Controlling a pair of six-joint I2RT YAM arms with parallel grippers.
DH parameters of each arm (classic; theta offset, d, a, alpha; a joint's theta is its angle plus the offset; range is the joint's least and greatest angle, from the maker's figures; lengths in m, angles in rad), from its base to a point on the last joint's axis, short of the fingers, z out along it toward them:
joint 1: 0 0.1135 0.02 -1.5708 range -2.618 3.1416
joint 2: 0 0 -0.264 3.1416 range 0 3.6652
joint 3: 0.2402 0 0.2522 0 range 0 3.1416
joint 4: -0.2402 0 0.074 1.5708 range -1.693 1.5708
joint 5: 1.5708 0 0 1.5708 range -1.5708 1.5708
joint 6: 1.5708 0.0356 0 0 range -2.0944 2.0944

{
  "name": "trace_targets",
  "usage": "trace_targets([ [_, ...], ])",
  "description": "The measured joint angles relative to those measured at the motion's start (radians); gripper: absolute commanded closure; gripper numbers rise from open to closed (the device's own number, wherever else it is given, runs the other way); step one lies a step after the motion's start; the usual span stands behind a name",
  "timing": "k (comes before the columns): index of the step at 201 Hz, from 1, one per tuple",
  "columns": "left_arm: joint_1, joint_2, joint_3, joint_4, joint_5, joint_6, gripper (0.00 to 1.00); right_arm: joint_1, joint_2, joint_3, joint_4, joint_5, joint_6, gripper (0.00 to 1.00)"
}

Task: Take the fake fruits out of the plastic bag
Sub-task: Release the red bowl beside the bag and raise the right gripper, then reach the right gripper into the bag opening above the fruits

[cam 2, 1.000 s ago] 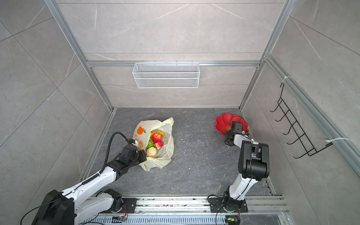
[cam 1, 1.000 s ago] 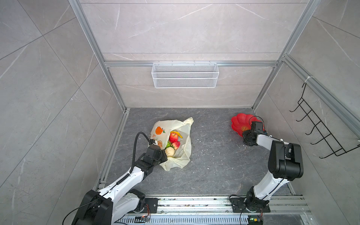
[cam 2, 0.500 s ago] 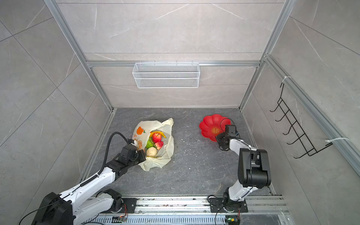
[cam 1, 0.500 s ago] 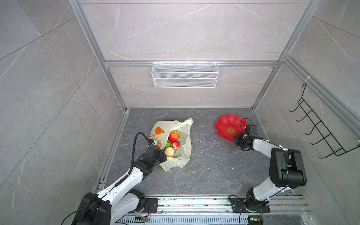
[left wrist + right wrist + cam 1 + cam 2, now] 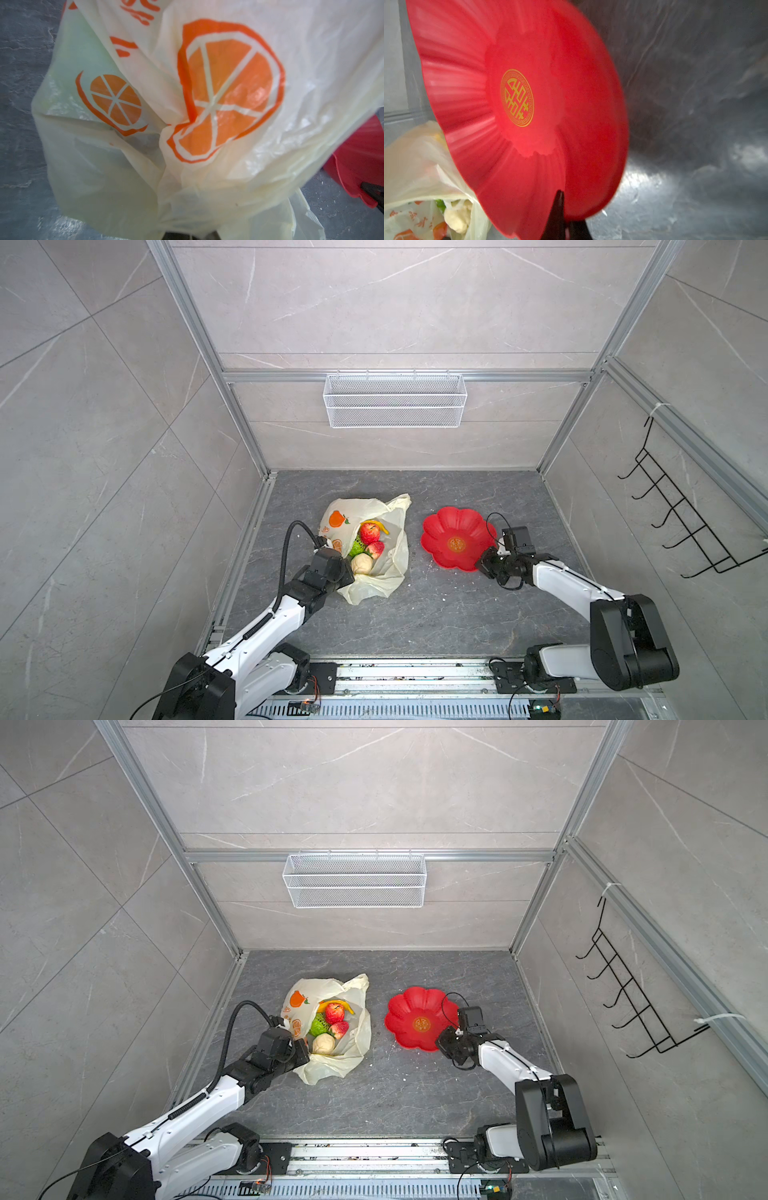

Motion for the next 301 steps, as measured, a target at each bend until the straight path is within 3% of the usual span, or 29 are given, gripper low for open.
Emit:
trace_targets([
  [107, 0.0, 0.005, 0.049, -0.028, -0.038, 0.0, 1.0, 0.156, -0.126, -0.067, -0.085, 0.017, 0.001, 0.98],
  [162, 0.0, 0.011, 0.066, -0.052, -0.04, 0.0, 1.0, 0.161, -0.14, -0.066, -0.143, 0.069, -0.023, 0.68],
  [212, 0.0, 0.0, 0.066, -0.069, -0.039, 0.0, 1.0, 0.163, -0.19, -0.04, -0.217, 0.12, -0.058, 0.47],
  [265, 0.0, -0.003, 0.064, -0.084, -0.029, 0.0, 1.0, 0.217, -0.35, 0.061, -0.352, 0.206, -0.091, 0.48],
  [301, 0.0, -0.015, 0.06, -0.097, -0.028, 0.0, 1.0, 0.357, -0.346, 0.165, -0.385, 0.265, -0.101, 0.49],
])
